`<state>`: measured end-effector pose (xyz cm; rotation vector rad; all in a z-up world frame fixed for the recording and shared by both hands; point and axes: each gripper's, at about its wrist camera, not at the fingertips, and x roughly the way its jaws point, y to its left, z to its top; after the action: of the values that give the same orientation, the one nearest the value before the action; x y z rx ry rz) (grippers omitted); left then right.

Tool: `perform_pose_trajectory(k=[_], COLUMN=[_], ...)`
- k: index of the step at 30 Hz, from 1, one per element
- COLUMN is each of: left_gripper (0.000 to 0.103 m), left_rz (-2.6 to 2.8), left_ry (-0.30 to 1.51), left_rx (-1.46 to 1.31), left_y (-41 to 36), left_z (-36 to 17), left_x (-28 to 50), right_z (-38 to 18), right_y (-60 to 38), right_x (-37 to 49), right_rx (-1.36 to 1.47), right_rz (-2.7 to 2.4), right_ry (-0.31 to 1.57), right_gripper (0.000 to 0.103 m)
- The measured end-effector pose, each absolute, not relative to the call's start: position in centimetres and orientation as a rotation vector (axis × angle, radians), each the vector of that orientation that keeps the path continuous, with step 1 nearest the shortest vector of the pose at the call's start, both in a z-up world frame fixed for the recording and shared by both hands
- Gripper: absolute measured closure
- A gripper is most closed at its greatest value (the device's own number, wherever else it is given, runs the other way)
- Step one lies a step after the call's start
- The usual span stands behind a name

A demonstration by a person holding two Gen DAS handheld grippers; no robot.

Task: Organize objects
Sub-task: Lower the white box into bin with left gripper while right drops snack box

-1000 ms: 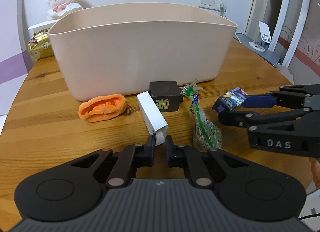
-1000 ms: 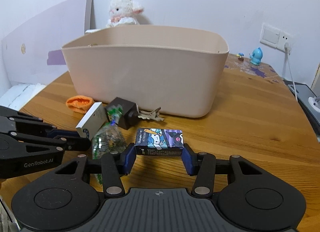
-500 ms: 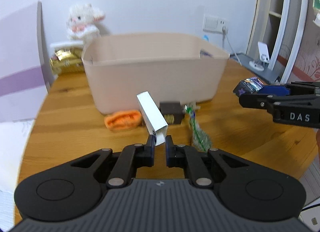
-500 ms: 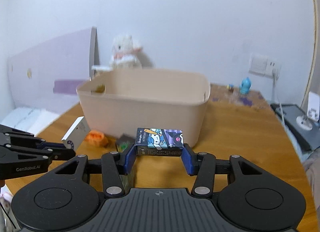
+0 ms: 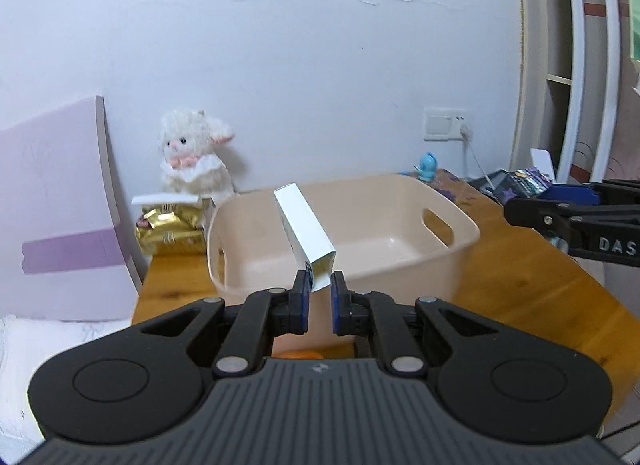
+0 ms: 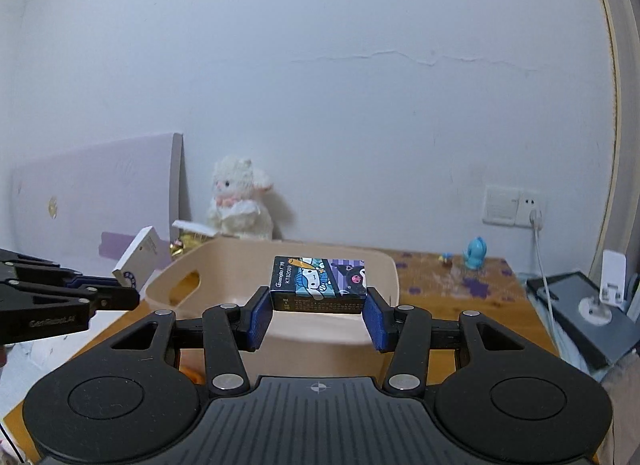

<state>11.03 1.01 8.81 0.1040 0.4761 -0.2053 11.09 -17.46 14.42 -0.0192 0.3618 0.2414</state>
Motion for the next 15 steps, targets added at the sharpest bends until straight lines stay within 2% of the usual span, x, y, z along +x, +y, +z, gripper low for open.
perform_pose_trajectory(k=[6, 15], left_gripper=[0.091, 0.091], left_rz=[-0.185, -0.118], left_ry=[0.510, 0.655], left_rx=[0.112, 0.124], left_y=[0.5, 0.8], left_z=[8.3, 3.5], left_x=[16.3, 24.0], right_z=[14.2, 11.1], right_y=[-16.5, -15.1], right_x=[15.1, 21.2], right_rx=[-0.028, -0.047], right_rz=[0.215, 0.164], right_ry=[0.377, 0.470], right_gripper=[0.057, 0.057])
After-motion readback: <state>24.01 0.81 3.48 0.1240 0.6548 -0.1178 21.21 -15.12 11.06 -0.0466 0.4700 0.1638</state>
